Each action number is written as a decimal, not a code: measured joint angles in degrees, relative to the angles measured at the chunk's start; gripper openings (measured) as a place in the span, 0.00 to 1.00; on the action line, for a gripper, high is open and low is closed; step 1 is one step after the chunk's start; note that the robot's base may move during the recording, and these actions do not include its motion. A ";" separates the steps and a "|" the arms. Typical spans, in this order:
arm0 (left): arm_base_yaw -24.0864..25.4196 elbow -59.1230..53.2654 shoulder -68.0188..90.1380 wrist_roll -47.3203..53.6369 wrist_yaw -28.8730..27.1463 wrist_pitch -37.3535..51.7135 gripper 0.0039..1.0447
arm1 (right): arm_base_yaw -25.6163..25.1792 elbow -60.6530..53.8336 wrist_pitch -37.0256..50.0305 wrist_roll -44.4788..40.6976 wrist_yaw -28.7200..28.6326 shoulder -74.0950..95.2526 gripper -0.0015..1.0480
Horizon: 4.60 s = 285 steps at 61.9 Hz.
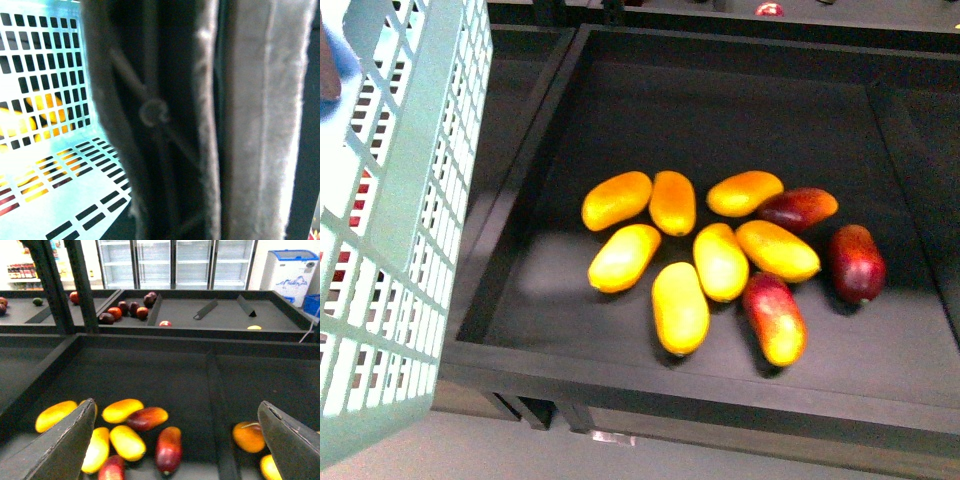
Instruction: Pick mango and avocado into basket
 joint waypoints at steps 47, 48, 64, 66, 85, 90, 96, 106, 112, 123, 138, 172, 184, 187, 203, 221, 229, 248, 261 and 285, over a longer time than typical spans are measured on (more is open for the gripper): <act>-0.02 0.00 0.00 -0.20 0.46 0.00 0.13 | 0.00 0.00 0.02 -0.02 -0.15 0.04 0.92; -0.02 0.02 0.02 -0.20 0.44 0.00 0.13 | 0.00 0.00 0.02 -0.02 -0.13 0.02 0.92; -0.02 0.02 0.00 -0.11 0.39 0.00 0.13 | 0.00 0.00 0.02 -0.02 -0.17 0.02 0.92; -0.02 0.00 0.02 -0.02 0.39 0.00 0.13 | -0.02 -0.02 0.02 0.00 -0.35 0.04 0.92; 1.42 1.86 1.18 5.03 8.09 -4.39 0.13 | -0.09 -0.04 0.02 -0.02 -0.33 0.02 0.92; 1.88 5.97 6.03 18.03 20.90 -6.88 0.13 | -0.09 -0.04 0.02 -0.02 -0.20 0.02 0.92; -0.33 11.72 14.69 30.45 27.08 -9.09 0.13 | -0.09 -0.04 0.02 -0.02 -0.24 0.02 0.92; -5.16 25.07 31.54 35.28 27.89 -11.78 0.13 | -0.09 -0.04 0.02 -0.02 -0.20 0.02 0.92; -9.90 34.95 39.80 38.10 30.27 -14.73 0.13 | -0.09 -0.04 0.02 -0.02 -0.22 0.02 0.92; -16.35 42.32 45.09 39.54 33.53 -16.04 0.13 | -0.09 -0.04 0.02 -0.02 -0.20 0.02 0.92; -17.70 42.45 45.13 39.80 33.83 -16.04 0.13 | -0.09 -0.04 0.02 -0.02 -0.20 0.02 0.92; -17.46 42.47 45.13 40.39 33.27 -16.09 0.13 | -13.57 12.72 -6.03 14.19 -16.74 38.40 0.92; -17.38 42.47 45.13 40.37 33.27 -16.09 0.13 | -26.77 22.69 14.23 11.45 -17.09 66.86 0.92; -17.38 42.47 45.13 40.37 33.42 -16.09 0.13 | -28.68 25.05 17.42 10.73 -16.72 71.87 0.92; -17.38 42.47 45.13 40.37 33.42 -16.09 0.13 | -33.81 36.96 27.67 2.54 -14.27 101.68 0.92; -17.38 42.47 45.13 40.35 33.46 -16.09 0.13 | -35.71 48.59 26.18 -1.84 -14.12 123.97 0.92; -17.38 42.47 45.13 40.37 33.40 -16.09 0.13 | -36.83 52.72 26.14 -3.67 -11.96 130.60 0.92; -17.35 42.47 45.13 40.37 33.40 -16.09 0.13 | -36.57 59.12 25.75 -4.50 -10.23 139.84 0.92; -17.38 42.47 45.13 40.33 33.44 -16.09 0.13 | -36.48 63.21 25.16 -4.31 -9.07 143.27 0.92; -17.38 42.47 45.13 40.35 33.44 -16.09 0.13 | -36.52 69.85 23.21 -3.69 -6.80 150.14 0.92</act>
